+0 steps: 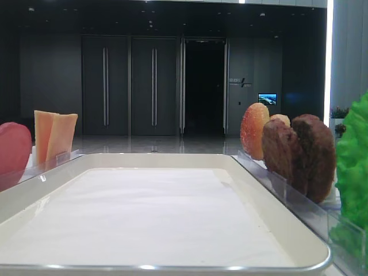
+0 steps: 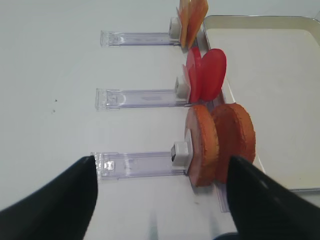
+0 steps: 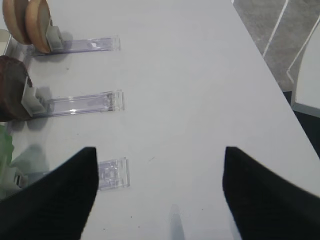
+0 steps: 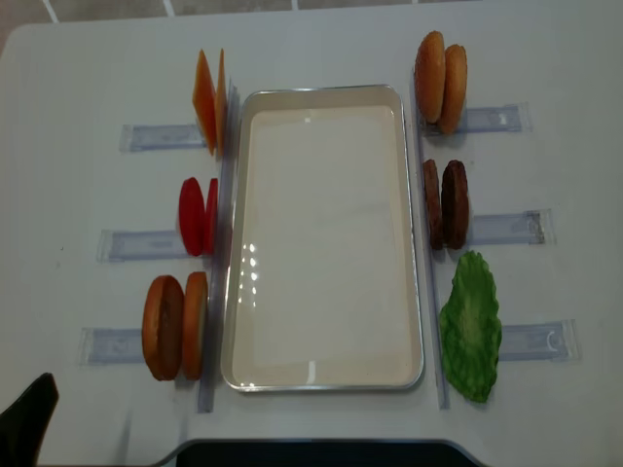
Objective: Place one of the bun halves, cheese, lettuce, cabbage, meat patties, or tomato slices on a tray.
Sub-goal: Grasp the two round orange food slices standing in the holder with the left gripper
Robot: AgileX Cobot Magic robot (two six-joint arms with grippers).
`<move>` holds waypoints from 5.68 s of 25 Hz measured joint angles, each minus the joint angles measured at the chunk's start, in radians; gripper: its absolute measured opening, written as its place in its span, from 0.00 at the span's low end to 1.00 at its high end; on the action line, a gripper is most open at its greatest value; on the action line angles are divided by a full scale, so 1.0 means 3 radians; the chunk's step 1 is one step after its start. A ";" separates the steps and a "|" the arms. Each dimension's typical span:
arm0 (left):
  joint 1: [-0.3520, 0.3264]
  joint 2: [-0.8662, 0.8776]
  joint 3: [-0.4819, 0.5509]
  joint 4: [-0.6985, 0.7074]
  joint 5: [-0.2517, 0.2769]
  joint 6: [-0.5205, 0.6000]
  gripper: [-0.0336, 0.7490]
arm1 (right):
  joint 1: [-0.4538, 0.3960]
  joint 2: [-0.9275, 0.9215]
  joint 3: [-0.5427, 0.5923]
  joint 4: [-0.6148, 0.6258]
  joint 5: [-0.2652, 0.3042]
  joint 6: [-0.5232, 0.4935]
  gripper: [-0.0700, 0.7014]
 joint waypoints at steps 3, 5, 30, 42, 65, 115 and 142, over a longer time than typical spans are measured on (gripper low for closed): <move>0.0000 0.0000 0.0000 0.0000 0.0000 0.0000 0.77 | 0.0000 0.0000 0.0000 0.0000 0.0000 0.0000 0.77; 0.0000 0.0000 0.0000 0.0000 0.0000 0.0000 0.74 | 0.0000 0.0000 0.0000 0.0000 0.0000 0.0000 0.77; 0.0000 0.0899 -0.0386 0.0000 0.0444 0.0000 0.64 | 0.0000 0.0000 0.0000 0.0000 0.0000 0.0000 0.77; 0.0000 0.2006 -0.0732 0.0000 0.0444 0.0000 0.64 | 0.0000 0.0000 0.0000 0.0000 0.0000 0.0000 0.77; 0.0000 0.3727 -0.1460 0.0146 0.0416 0.0000 0.64 | 0.0000 0.0000 0.0000 0.0000 0.0000 0.0000 0.77; -0.2319 0.4951 -0.1586 0.0741 0.0061 -0.2385 0.64 | 0.0000 0.0000 0.0000 0.0000 0.0000 0.0000 0.77; -0.2319 0.5317 -0.1593 0.0786 0.0065 -0.2279 0.63 | 0.0000 0.0000 0.0000 0.0000 0.0000 0.0000 0.77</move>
